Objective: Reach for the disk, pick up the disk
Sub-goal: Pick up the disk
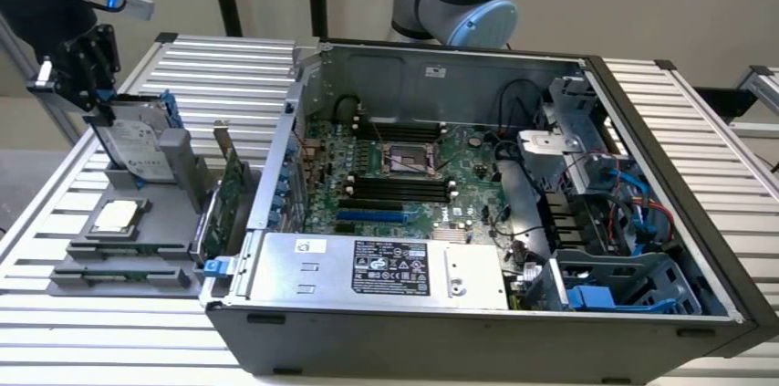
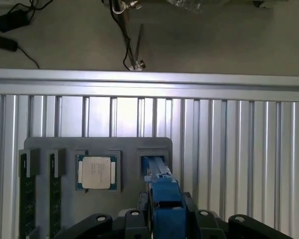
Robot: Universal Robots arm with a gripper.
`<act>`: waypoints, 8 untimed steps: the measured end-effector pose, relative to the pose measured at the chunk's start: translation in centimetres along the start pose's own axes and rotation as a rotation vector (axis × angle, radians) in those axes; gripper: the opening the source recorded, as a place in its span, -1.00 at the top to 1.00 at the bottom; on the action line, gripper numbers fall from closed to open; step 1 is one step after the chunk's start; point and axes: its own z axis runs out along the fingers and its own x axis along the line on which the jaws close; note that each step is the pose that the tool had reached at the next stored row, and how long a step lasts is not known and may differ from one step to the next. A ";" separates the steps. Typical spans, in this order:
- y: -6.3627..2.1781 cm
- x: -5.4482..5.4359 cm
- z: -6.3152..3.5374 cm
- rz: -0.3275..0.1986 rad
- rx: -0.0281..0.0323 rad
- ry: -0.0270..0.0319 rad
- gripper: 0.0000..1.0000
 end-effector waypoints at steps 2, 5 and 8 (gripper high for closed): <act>0.01 0.0 0.07 -0.004 -0.0002 0.0017 0.22; 0.01 0.0 0.18 -0.007 -0.0004 0.0051 0.22; 0.02 0.0 0.23 -0.008 -0.0004 0.0075 0.22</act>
